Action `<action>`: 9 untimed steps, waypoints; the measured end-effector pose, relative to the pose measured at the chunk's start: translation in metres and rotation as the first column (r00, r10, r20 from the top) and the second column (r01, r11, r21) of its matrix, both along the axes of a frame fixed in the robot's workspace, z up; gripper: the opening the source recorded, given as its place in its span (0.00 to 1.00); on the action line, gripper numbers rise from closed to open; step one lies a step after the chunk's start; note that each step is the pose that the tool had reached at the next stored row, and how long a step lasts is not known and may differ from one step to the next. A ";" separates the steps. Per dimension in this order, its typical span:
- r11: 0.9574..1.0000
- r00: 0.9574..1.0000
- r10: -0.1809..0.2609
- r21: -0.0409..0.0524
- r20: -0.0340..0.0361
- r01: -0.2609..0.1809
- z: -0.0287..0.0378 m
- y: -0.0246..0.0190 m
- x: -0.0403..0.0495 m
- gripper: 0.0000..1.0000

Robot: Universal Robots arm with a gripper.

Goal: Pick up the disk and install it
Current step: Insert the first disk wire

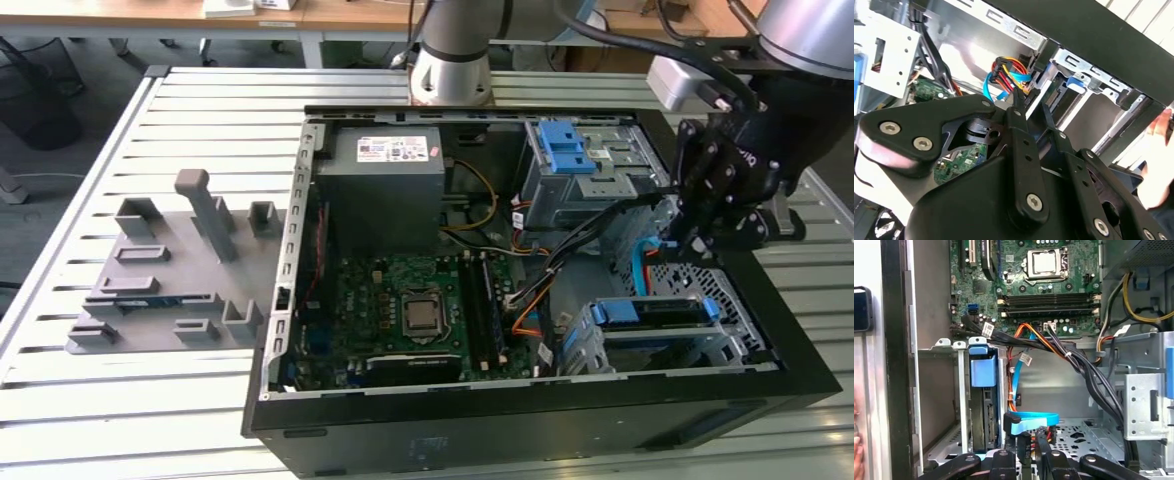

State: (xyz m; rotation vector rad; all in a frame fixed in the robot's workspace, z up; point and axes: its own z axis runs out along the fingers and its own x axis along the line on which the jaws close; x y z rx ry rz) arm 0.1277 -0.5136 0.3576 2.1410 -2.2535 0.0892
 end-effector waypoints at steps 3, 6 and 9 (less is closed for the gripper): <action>1.000 1.000 0.000 -0.018 0.000 0.000 -0.0018 0.0008 0.0000 0.30; 1.000 1.000 -0.001 -0.025 0.000 0.001 -0.0030 0.0013 0.0000 0.22; 1.000 1.000 -0.001 -0.025 0.000 0.001 -0.0033 0.0014 0.0000 0.17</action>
